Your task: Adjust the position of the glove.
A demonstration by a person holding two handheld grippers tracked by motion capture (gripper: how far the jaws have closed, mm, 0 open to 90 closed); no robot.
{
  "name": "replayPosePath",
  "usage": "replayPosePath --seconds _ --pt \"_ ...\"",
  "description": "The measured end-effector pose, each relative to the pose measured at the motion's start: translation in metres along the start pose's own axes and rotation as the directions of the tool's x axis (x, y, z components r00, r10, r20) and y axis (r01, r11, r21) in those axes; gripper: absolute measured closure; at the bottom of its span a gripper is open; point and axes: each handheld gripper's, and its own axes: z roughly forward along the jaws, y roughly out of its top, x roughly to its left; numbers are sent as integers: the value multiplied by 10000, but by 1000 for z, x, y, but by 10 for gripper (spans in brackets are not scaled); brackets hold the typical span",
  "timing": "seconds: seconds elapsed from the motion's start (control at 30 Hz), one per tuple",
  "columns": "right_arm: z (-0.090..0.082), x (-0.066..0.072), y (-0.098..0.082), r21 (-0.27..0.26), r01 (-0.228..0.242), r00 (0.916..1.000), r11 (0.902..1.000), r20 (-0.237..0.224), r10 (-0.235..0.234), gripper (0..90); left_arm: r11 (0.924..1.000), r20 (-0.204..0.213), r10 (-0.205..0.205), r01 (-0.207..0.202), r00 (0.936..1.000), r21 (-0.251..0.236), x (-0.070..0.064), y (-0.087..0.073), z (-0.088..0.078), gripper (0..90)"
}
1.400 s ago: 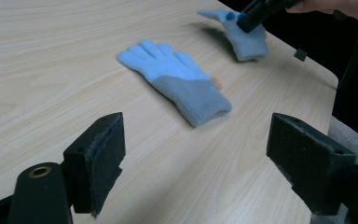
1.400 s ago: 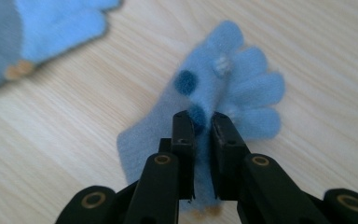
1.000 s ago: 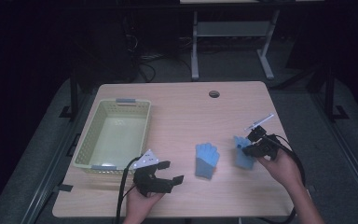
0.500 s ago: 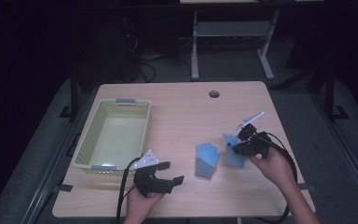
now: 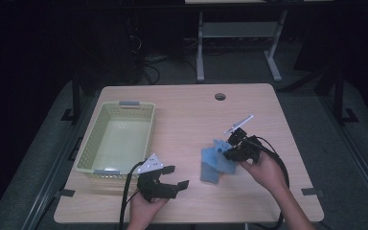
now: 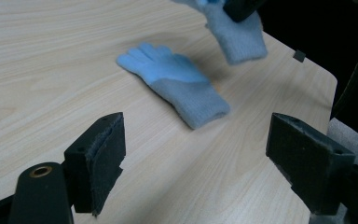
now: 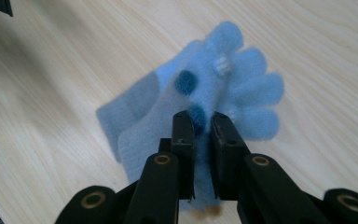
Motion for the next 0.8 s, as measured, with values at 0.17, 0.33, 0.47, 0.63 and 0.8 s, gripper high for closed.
replayPosePath --seconds 0.17,0.33,0.47,0.63,0.8 --pt "10 7 7 45 -47 9998 10000 -171 48 812 10000 -3 -13 13 10000 -33 0 0 -1 195" --pt "20 13 12 118 -11 9994 9999 -360 15 810 10000 -1 10 -10 10000 -34 1 0 -1 197" --pt "27 17 14 151 -68 9987 9999 -508 75 809 10000 -9 63 -63 10000 19 1 0 -2 200" --pt "35 21 16 297 -159 9987 9994 -486 173 807 10000 -2 71 -71 10000 17 0 0 -2 201" --pt "43 24 17 526 -89 9992 9986 -389 109 805 10000 -9 36 -36 10000 -14 0 0 -2 201"
